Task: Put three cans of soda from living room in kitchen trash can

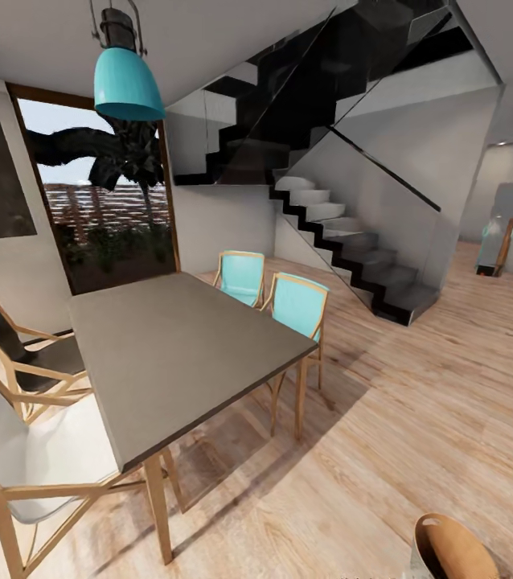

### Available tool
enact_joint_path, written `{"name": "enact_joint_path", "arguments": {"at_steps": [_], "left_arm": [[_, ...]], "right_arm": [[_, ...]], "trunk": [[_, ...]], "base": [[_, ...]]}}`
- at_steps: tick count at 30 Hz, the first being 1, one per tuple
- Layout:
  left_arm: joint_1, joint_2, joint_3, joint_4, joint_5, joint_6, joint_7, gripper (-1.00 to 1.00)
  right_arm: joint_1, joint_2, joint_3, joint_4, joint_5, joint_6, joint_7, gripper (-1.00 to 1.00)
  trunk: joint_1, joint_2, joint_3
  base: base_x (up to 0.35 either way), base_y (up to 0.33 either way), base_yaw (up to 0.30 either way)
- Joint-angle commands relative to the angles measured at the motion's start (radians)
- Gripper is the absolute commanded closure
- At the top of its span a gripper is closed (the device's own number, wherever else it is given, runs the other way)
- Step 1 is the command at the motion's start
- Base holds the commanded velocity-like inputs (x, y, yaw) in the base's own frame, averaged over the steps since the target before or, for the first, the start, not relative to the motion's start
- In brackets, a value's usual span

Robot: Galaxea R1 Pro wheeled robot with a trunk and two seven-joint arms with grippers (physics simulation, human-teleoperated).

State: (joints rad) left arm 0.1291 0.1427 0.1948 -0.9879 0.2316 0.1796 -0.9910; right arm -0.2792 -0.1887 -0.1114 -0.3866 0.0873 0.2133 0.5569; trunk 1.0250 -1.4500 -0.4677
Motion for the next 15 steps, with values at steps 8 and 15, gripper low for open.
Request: {"name": "enact_joint_path", "arguments": {"at_steps": [8, 15], "left_arm": [[0.000, 0.000, 0.000, 0.000, 0.000, 0.000, 0.000, -1.00], [0.000, 0.000, 0.000, 0.000, 0.000, 0.001, 0.000, -1.00]], "right_arm": [[0.000, 0.000, 0.001, 0.000, 0.000, 0.000, 0.001, -1.00], [0.000, 0.000, 0.001, 0.000, 0.000, -0.002, 0.001, -1.00]], "trunk": [[0.000, 0.000, 0.003], [0.000, 0.000, 0.007]], "base": [[0.000, 0.000, -0.248], [0.000, 0.000, -0.257]]}}
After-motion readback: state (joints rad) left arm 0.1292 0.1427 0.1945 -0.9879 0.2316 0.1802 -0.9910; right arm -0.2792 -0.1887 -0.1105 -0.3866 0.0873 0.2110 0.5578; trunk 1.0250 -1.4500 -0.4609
